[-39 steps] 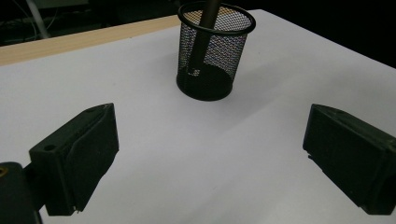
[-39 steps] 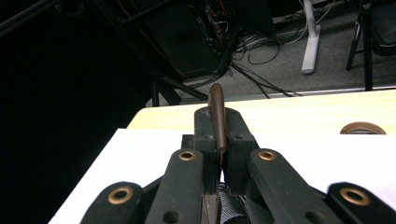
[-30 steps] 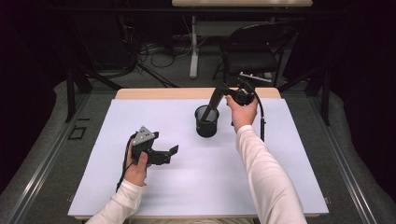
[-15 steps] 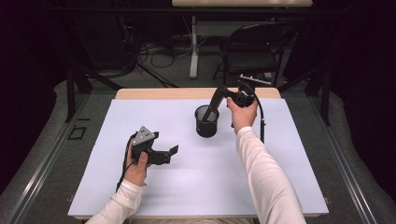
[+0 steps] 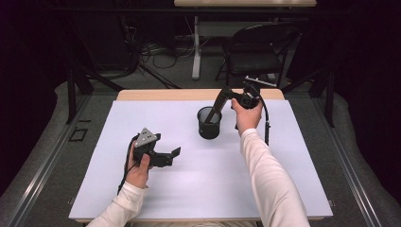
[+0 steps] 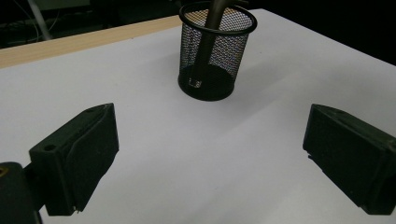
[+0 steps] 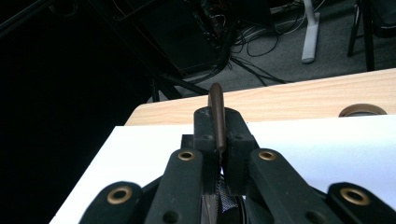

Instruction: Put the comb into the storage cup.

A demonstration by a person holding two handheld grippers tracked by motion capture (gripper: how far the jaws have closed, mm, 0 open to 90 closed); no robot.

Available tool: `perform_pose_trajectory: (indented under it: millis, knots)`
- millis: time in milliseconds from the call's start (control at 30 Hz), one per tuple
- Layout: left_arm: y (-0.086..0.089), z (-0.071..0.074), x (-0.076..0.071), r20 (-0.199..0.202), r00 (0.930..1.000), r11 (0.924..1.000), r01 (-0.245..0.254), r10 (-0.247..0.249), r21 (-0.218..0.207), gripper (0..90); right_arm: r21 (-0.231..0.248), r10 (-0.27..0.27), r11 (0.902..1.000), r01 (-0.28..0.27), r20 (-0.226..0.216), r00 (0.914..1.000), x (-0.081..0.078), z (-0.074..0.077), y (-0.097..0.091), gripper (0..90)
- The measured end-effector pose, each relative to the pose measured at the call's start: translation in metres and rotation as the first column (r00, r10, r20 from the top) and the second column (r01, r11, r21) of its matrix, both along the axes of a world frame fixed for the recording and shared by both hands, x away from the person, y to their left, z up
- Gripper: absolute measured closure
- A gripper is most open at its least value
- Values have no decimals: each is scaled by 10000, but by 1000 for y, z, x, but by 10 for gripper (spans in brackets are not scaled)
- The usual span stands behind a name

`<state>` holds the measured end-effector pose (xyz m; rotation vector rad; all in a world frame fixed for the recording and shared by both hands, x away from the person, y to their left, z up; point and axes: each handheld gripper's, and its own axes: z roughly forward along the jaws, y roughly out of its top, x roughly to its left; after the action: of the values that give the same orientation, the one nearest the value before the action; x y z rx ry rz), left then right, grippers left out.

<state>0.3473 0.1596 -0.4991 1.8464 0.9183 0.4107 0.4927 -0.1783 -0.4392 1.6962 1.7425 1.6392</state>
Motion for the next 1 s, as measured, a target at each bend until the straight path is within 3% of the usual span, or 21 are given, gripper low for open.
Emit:
perform_pose_trajectory:
  millis: [400,1000]
  knots:
    - [-1,-1,1,-13,10000,10000,20,-20,33,37,400,-153,9991,160,-163,9997,1,-6,-9,866]
    - [1,-1,2,-25,10000,10000,-31,31,9,36,390,-225,9990,238,-333,9992,0,-11,-17,861]
